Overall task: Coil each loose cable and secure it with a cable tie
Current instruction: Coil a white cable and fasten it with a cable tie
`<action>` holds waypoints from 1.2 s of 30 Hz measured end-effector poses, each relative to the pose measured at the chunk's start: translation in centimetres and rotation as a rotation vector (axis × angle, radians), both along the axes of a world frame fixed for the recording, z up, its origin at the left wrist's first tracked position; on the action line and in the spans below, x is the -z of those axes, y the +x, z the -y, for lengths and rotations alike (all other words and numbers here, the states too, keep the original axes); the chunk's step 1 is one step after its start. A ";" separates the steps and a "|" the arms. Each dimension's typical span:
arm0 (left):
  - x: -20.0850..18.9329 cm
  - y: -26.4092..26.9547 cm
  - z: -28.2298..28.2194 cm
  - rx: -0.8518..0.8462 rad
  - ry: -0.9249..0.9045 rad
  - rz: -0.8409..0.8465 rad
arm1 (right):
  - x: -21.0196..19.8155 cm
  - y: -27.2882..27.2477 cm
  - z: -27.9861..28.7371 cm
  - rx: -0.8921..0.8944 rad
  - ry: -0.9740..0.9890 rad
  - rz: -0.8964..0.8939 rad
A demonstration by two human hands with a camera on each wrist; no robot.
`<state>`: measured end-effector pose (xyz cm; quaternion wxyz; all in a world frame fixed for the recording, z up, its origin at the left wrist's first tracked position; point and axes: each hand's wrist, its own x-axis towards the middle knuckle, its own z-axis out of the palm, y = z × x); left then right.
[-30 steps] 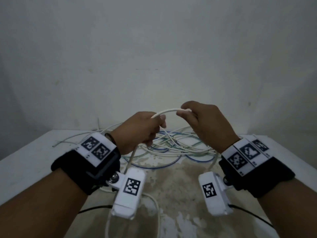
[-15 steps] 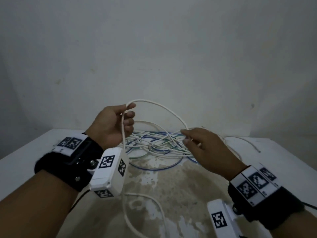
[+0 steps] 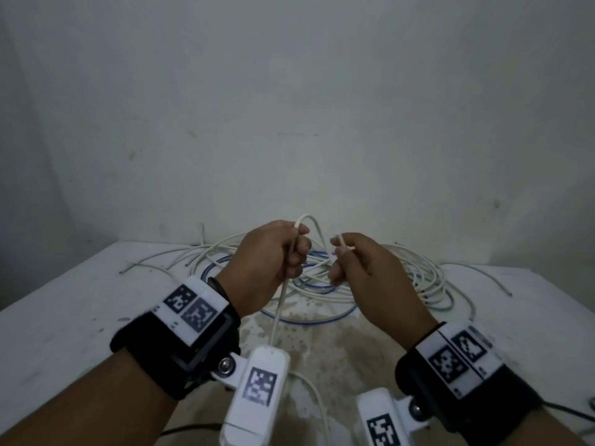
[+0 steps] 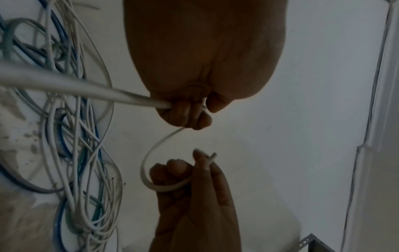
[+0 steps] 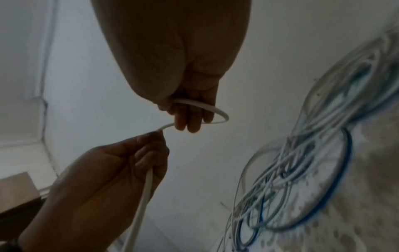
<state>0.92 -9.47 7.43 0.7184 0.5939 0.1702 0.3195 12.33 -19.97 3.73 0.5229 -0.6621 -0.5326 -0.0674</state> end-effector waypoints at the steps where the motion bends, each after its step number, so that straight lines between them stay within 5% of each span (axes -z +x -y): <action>1: 0.1 0.1 0.3 -0.002 0.030 -0.005 | 0.0 -0.3 -0.1 -0.007 -0.015 -0.049; 9: 0.8 0.1 1.8 0.047 0.249 -0.101 | -0.6 -2.0 -0.8 -0.146 0.004 -0.779; 15: 1.0 0.3 2.2 -0.003 0.263 -0.065 | -1.8 -2.4 -1.0 -0.272 0.079 -1.097; 30: 2.4 0.9 2.6 -0.073 0.318 0.029 | -2.1 -2.6 -1.0 -0.455 0.219 -1.289; 36: 3.1 1.1 3.4 0.003 0.304 -0.103 | -3.2 -1.3 -0.9 -0.395 0.351 -1.289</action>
